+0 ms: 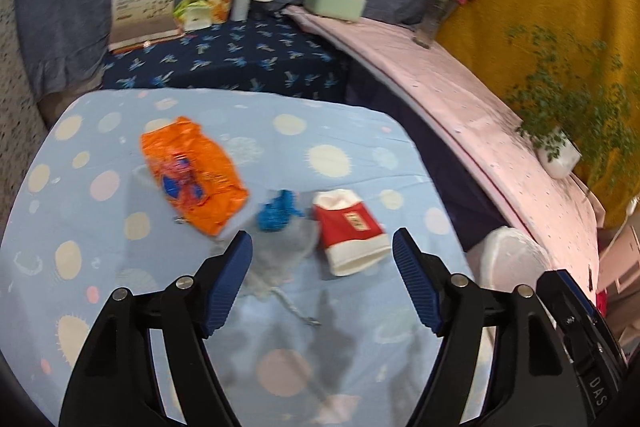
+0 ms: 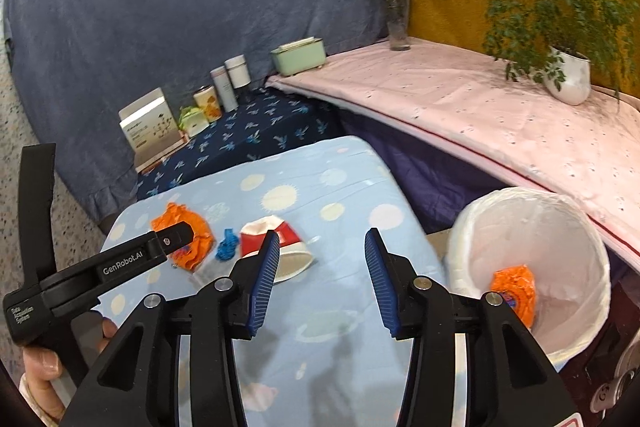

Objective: Collect trash
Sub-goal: 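Move both open grippers back over the orange bag and blue cord, then grasp the orange bag with the left gripper while the right gripper grasps the blue cord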

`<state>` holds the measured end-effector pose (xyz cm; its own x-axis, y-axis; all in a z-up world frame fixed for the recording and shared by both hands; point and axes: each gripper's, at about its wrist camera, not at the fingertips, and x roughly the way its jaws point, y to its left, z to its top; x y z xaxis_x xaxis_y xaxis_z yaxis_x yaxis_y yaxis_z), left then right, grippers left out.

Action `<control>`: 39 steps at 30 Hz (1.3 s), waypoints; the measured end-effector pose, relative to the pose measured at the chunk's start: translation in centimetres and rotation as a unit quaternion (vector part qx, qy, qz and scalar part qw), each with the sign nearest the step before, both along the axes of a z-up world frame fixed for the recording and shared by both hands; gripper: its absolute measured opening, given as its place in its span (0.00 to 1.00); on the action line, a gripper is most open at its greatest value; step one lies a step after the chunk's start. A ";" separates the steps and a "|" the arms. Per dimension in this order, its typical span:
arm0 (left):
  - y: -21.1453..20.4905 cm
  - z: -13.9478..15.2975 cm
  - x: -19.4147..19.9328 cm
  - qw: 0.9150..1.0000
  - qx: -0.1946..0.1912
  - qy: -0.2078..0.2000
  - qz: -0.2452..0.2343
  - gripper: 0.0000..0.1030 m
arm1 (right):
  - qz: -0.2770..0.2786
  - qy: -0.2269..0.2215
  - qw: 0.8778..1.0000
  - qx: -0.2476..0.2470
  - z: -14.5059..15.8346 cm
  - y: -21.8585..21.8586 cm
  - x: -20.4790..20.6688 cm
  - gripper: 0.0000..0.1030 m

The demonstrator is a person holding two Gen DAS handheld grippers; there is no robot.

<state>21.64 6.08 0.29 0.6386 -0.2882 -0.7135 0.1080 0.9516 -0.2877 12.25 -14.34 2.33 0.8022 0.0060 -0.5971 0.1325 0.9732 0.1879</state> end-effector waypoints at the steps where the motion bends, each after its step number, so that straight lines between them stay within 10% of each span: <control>1: 0.7 -0.3 0.3 1.000 0.002 0.003 0.007 0.67 | 0.005 0.003 1.000 -0.002 -0.2 0.6 0.3 0.43; 16: 10.8 -5.9 5.4 0.995 0.002 0.058 0.087 0.67 | 0.096 0.065 0.993 -0.012 -5.7 10.7 7.8 0.43; 33: 11.4 -10.7 13.1 0.991 -0.026 0.099 0.086 0.81 | 0.112 0.118 0.986 -0.017 -12.2 13.8 16.4 0.43; 39: 9.6 -10.7 13.4 0.995 0.003 0.078 0.065 0.62 | 0.110 0.130 0.985 -0.014 -13.5 13.1 16.8 0.33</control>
